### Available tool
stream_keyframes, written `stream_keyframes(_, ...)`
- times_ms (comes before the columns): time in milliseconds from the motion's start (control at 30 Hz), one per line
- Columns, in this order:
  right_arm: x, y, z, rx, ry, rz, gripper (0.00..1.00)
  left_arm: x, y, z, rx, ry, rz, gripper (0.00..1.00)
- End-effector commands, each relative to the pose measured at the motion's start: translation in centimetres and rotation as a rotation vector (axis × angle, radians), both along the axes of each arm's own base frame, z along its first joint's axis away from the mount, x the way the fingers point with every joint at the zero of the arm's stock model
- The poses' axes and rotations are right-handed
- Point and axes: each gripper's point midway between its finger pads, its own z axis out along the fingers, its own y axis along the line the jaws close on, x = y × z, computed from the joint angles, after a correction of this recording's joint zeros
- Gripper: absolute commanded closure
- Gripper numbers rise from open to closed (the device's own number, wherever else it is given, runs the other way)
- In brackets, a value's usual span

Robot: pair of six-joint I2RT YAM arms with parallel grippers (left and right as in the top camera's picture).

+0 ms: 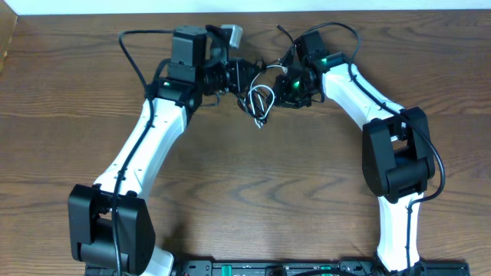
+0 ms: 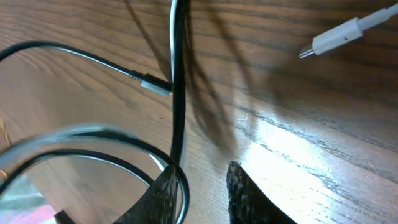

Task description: Untangle cables

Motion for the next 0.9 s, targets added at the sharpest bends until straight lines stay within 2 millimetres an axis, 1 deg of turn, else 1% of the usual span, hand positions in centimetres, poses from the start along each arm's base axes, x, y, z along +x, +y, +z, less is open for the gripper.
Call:
stream_keyframes(0, -0.4, 0.5, -0.3, 0.016, 0.029, -0.005, 0.79, -1.3, -0.5, 5.0, -0.124, -0.083, -0.083, 0.93)
stream_keyframes(133, 0.1, -0.6, -0.3, 0.015, 0.034, -0.029, 0.82, -2.1, -0.4, 8.1, -0.187, -0.179, -0.156, 0.92)
stream_keyframes(267, 0.5, -1.7, 0.2, 0.05, 0.01, 0.004, 0.77, -3.1, -0.3, 10.7, -0.247, -0.269, -0.251, 0.92)
stream_keyframes(300, 0.5, -2.1, 0.4, 0.055, 0.008, 0.011, 0.75, -3.4, -0.4, 11.2, -0.259, -0.288, -0.274, 0.93)
stream_keyframes(367, 0.6, -2.8, 0.9, 0.061, -0.008, 0.028, 0.73, -3.3, -0.2, 11.4, -0.262, -0.301, -0.278, 0.93)
stream_keyframes(467, 0.7, -3.5, 3.2, 0.084, -0.073, 0.072, 0.67, -2.9, 0.1, 11.2, -0.252, -0.293, -0.252, 0.92)
stream_keyframes(567, 0.9, -4.0, 6.2, 0.087, -0.169, 0.11, 0.6, -2.7, 0.2, 10.8, -0.244, -0.277, -0.234, 0.93)
stream_keyframes(633, 0.9, -4.3, 8.8, 0.093, -0.24, 0.123, 0.52, -2.8, 0.2, 10.6, -0.244, -0.265, -0.234, 0.93)
stream_keyframes(700, 0.9, -4.4, 10.6, 0.101, -0.282, 0.122, 0.43, -2.9, 0.2, 10.5, -0.245, -0.255, -0.236, 0.92)
stream_keyframes(800, 0.7, -3.6, 12.8, 0.162, -0.329, 0.15, 0.37, -3.0, 0.3, 10.2, -0.244, -0.235, -0.233, 0.92)
stream_keyframes(867, 0.3, -2.4, 13.4, 0.227, -0.332, 0.183, 0.36, -3.0, 0.3, 10.0, -0.244, -0.227, -0.232, 0.93)
